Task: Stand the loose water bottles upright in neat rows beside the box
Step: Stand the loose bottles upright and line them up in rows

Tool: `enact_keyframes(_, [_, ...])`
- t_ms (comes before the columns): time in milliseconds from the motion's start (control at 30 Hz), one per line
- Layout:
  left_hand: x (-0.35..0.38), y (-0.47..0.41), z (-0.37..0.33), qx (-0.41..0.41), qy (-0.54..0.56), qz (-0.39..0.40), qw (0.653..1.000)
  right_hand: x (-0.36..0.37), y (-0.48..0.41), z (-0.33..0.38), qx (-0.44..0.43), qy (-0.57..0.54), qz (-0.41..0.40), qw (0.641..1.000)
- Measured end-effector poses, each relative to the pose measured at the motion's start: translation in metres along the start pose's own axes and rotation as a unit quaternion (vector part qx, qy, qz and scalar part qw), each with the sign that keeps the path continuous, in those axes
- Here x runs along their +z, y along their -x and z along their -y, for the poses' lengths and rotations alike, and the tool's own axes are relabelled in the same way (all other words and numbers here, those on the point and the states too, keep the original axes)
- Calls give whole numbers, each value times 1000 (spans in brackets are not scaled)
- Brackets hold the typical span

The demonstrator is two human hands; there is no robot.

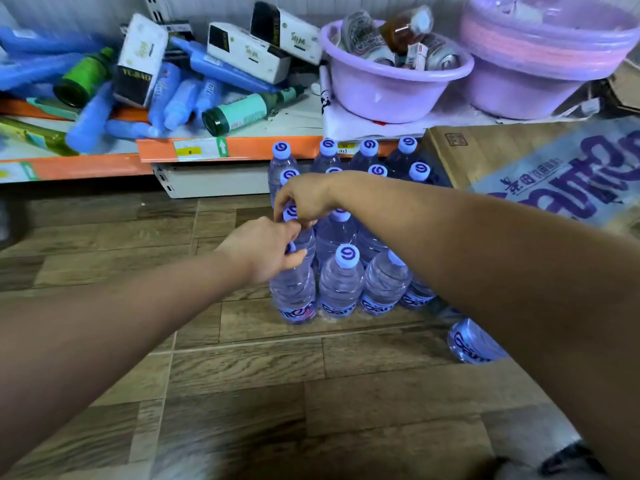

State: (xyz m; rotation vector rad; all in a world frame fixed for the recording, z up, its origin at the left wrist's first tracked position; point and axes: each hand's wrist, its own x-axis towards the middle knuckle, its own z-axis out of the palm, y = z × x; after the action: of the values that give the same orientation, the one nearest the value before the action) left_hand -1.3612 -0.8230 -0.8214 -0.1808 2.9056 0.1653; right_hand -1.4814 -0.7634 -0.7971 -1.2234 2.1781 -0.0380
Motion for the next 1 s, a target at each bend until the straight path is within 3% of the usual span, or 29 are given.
enact_keyframes(100, [5, -2, -10, -25, 16, -51, 998, -5, 2, -2, 4, -27, 10, 1000])
enact_keyframes(267, [13, -2, -14, -78, 74, -47, 993, -9, 2, -3, 1, -58, 32, 998])
enact_keyframes(400, [7, -1, -18, -36, 107, 20, 993, -8, -1, -6, 0, -66, 28, 997])
enact_keyframes(500, [6, -3, -13, 13, 48, 51, 998, -8, -2, -7, 2, -70, 25, 997])
enact_keyframes(633, [8, -5, -5, 42, 6, 1, 999, -6, 0, -6, 1, -78, 9, 997])
enact_keyframes(800, [18, 0, -5, 24, 66, -54, 996, -4, -4, -4, -6, -70, -8, 997])
enact_keyframes(1000, [24, 3, 4, -12, 135, -14, 991, -7, -6, -4, -9, -77, 17, 997])
